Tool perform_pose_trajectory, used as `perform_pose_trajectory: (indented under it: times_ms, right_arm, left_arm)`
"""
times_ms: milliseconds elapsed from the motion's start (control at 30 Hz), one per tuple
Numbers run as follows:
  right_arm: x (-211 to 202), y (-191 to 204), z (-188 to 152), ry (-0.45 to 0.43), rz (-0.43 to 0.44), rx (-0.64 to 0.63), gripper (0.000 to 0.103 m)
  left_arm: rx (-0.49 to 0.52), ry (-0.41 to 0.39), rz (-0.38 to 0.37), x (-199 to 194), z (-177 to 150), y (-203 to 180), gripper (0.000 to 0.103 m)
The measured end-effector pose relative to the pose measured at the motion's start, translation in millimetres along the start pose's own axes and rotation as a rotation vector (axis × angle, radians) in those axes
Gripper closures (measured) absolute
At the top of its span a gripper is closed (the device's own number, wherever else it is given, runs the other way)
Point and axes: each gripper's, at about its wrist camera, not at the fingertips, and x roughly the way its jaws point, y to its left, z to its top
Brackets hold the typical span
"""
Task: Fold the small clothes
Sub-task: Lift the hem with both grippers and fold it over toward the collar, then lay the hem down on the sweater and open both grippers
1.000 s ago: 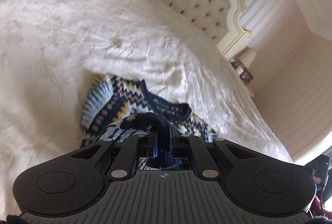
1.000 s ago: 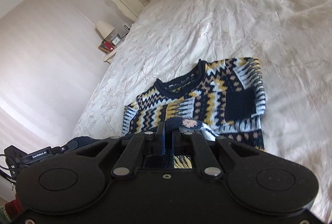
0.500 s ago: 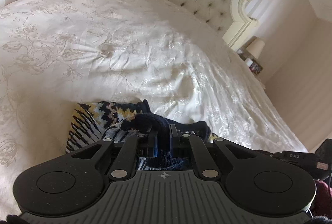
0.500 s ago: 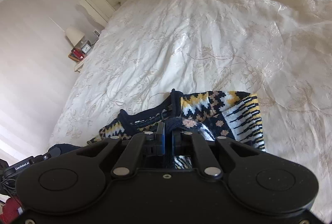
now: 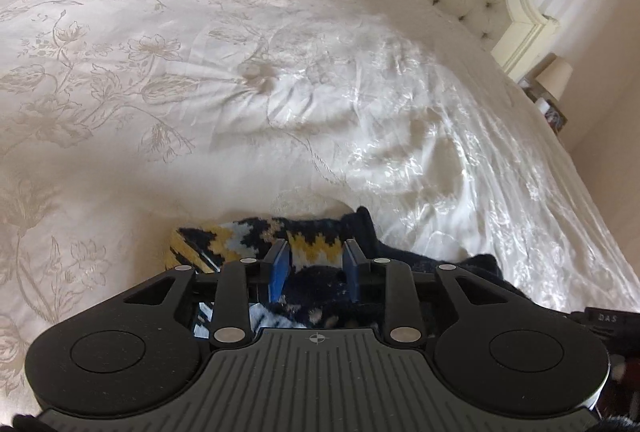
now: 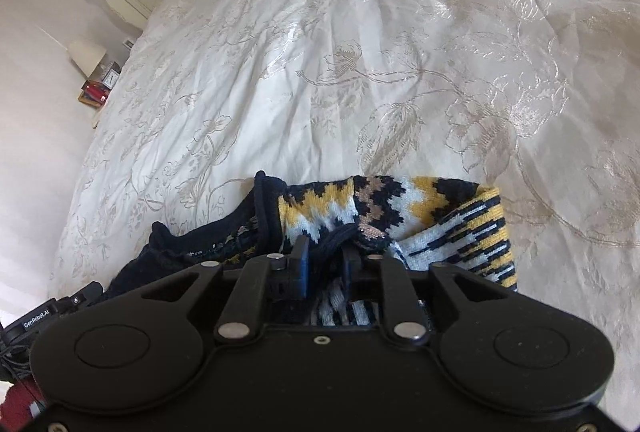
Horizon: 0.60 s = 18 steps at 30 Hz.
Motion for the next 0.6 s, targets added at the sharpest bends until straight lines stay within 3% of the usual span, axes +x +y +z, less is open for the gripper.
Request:
perform_pose_trajectory:
  times_ms: [100,300,600]
  right_arm:
    - [-11,1,-1,-0.077,0.015,-0.01,0.026]
    - [-35,8,-4,-0.13,0.002,-0.09,0.027]
    - [-23,60,-48,0.004,-0.011,-0.407,0.027]
  left_arm:
    - [0.03,-0.026,0.015,-9,12,-1,0.073]
    - [0.09,-0.032,0.01,-33,8,-14,0.065]
    - [0.271,0.128,-0.029,-31,-52,-53,0.059]
